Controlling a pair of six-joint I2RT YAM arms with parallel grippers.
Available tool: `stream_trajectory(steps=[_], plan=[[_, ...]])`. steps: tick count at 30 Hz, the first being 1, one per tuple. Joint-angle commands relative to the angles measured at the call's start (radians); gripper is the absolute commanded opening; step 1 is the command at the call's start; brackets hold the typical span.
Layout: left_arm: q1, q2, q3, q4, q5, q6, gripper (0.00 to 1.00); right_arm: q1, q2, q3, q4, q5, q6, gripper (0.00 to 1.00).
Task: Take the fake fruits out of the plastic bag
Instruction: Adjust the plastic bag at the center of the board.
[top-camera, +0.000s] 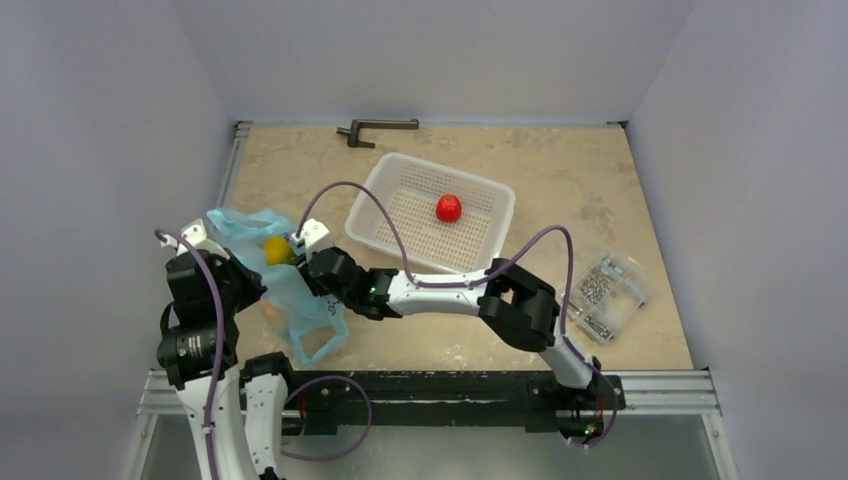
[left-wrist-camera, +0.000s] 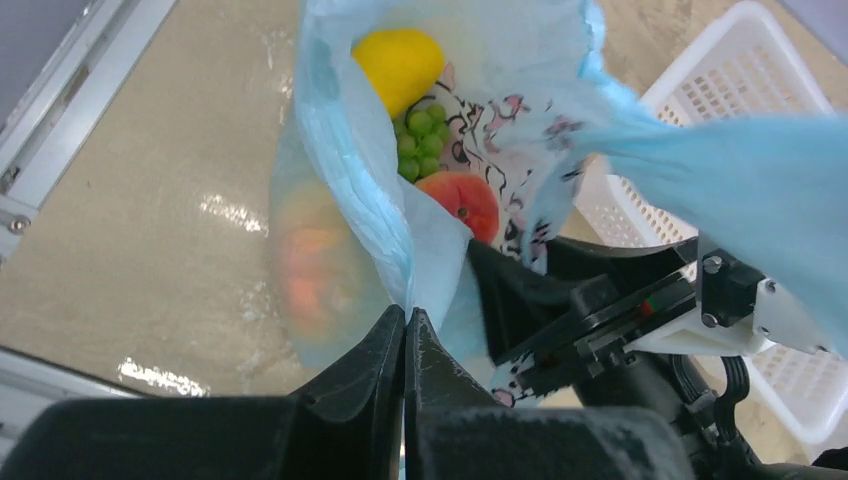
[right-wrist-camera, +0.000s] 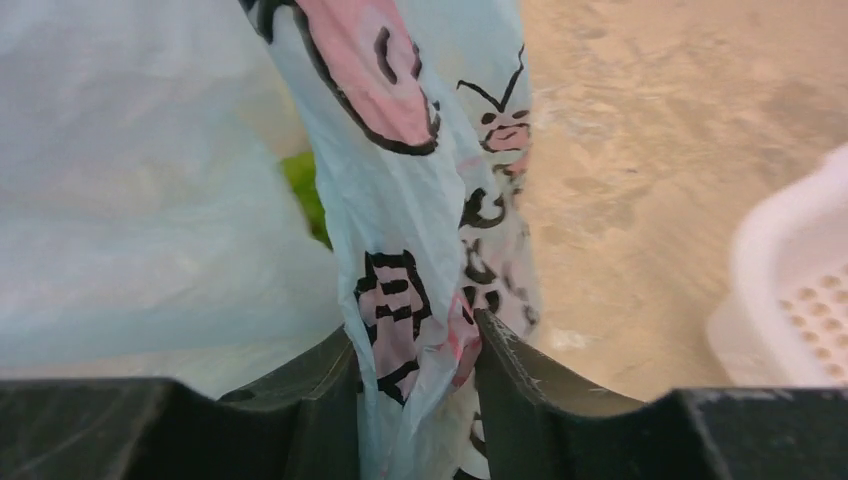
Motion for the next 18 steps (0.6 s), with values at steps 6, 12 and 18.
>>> stream_trajectory(steps=[6,12,18], plan=[[0.005,-0.053,0.037,-0.171,-0.016,-0.077,0.00,-0.063,-0.144,-0.049,0.048,0.180,-0.183,0.06],[0.006,-0.095,0.092,-0.211,-0.121,-0.086,0.00,-0.090,-0.182,-0.074,0.047,0.141,-0.239,0.06],[0.005,-0.122,0.074,-0.224,-0.046,-0.075,0.00,-0.088,-0.201,-0.004,-0.133,0.006,-0.176,0.28]])
